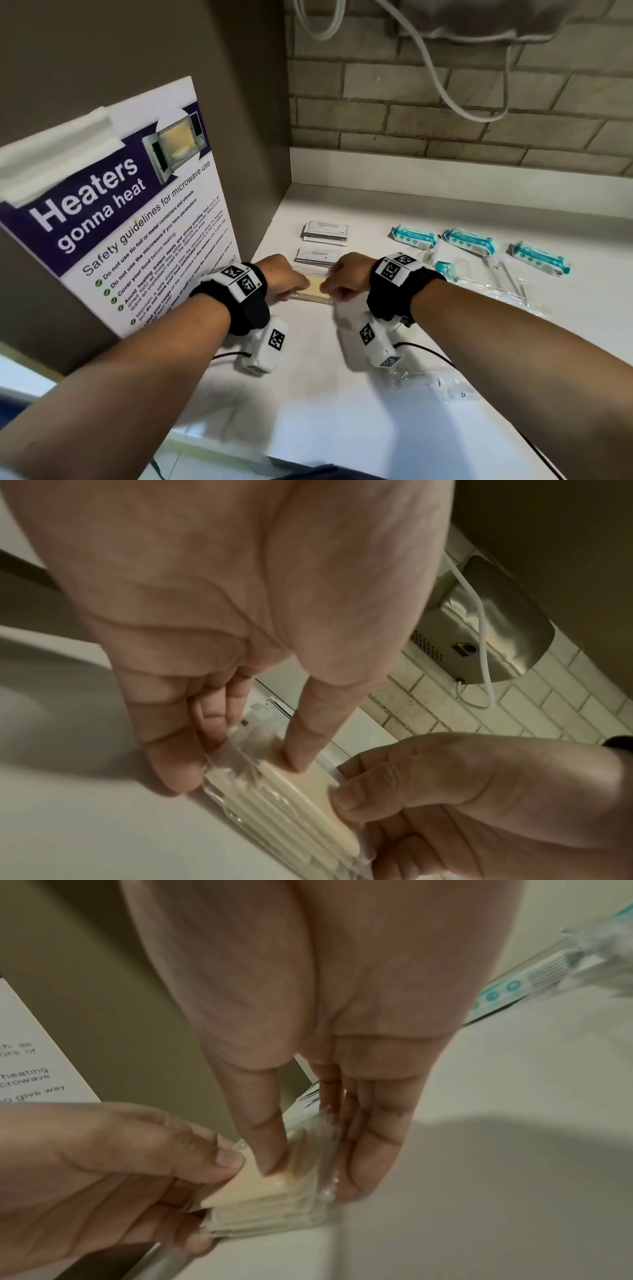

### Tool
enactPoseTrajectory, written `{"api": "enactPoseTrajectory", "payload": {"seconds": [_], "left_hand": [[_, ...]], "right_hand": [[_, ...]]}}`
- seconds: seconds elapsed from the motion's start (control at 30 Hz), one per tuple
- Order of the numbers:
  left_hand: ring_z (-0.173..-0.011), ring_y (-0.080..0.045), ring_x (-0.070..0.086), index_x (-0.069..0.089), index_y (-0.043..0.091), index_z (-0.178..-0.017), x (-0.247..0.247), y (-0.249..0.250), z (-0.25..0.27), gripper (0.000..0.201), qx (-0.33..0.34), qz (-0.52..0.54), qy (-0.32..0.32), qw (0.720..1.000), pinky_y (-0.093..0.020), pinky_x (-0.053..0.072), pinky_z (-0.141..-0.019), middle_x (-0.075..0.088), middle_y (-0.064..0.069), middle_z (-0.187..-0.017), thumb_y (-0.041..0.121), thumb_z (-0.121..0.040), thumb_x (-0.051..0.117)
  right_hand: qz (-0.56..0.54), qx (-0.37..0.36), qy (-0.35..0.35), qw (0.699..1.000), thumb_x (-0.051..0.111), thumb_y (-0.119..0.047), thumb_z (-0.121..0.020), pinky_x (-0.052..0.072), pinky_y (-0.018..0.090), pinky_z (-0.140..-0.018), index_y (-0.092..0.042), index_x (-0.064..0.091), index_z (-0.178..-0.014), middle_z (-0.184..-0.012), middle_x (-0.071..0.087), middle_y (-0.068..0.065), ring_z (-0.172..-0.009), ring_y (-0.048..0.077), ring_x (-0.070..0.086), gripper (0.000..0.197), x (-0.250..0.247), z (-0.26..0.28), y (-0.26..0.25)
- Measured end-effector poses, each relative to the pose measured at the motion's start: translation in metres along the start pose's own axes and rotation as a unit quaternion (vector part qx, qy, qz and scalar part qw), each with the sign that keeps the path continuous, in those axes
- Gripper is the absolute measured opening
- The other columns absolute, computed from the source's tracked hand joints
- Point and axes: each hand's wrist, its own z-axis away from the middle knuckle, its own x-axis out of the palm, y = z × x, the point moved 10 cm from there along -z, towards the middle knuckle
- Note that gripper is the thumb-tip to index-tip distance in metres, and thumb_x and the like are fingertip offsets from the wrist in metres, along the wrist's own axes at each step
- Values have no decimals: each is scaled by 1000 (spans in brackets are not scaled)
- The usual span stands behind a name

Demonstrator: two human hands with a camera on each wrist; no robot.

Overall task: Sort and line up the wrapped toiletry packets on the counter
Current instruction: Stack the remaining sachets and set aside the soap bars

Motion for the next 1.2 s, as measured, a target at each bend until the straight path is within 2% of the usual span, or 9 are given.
{"api": "enactPoseTrajectory", "payload": {"seconds": [0.07, 0.17, 0.33, 0.47, 0.57, 0.77, 0.87, 1.03, 1.2], "left_hand": [[-54, -20, 53, 56, 12, -61, -1, 2, 0, 27, 3, -15, 4, 1000, -25, 43, -62, 57, -7, -60, 26, -80, 70], [-53, -16, 52, 55, 12, -61, -5, 5, 4, 28, 4, -31, 18, 999, -21, 41, -53, 58, -5, -60, 25, -82, 69], [-74, -22, 60, 58, 14, -70, -9, 11, 3, 27, 16, -103, 32, 994, -26, 42, -66, 65, -4, -74, 37, -79, 69], [-88, -23, 59, 57, 12, -100, -15, 18, 8, 36, 37, -126, 73, 989, -24, 40, -69, 60, -4, -93, 34, -77, 72], [-104, -24, 59, 52, 9, -117, -19, 23, 12, 51, 59, -122, 106, 985, -24, 41, -76, 57, -6, -112, 29, -76, 75], [-115, -25, 53, 39, 15, -133, -25, 29, 9, 74, 70, -64, 114, 989, -34, 48, -95, 46, -8, -128, 24, -71, 78], [-116, -26, 51, 41, 16, -131, -28, 54, 7, 68, 105, -57, 125, 985, -36, 46, -98, 46, -10, -127, 23, -73, 76], [-112, -25, 54, 48, 16, -127, -5, 128, 2, 55, 185, -80, 98, 975, -28, 41, -90, 50, -7, -124, 27, -80, 73], [-118, -28, 50, 45, 11, -132, 45, 203, -13, 60, 247, -159, 78, 953, -32, 41, -98, 55, -9, -126, 30, -82, 72]], "right_hand": [[8, 3, 1, 1000, 71, -13, -80, 58, 32, -81, -9, 66, -63, -61, 65, 5, -60, 17, 61, 18, 0, 0, 0], [19, 9, 5, 1000, 71, -14, -82, 58, 24, -68, -9, 66, -64, -51, 65, 0, -54, 14, 61, 19, -3, 1, 0], [68, 10, -2, 998, 69, -16, -83, 54, 20, -57, -9, 65, -67, -56, 65, 1, -51, 13, 59, 18, -5, 7, -6], [162, 34, 65, 984, 68, -32, -59, 57, 30, -72, -19, 67, -62, -65, 71, 5, -54, 17, 58, 14, -19, 11, -8], [192, 31, 79, 978, 71, -38, -59, 59, 32, -73, -16, 65, -60, -61, 66, 1, -56, 17, 59, 22, -24, 15, -12], [179, 10, 80, 981, 74, -51, -66, 46, 20, -53, -18, 64, -55, -43, 59, -5, -49, 13, 57, 37, -39, 32, -8], [194, -8, 99, 976, 65, -57, -76, 48, 23, -58, -15, 65, -66, -58, 67, 2, -51, 17, 58, 43, -63, 43, -4], [216, 21, 173, 961, 60, -45, -87, 55, 35, -79, 2, 69, -100, -87, 73, 15, -85, 31, 70, 50, -141, 69, 26], [267, 111, 206, 935, 54, -56, -88, 51, 32, -76, -7, 56, -58, -60, 60, 6, -67, 28, 58, 58, -213, 77, 83]]}}
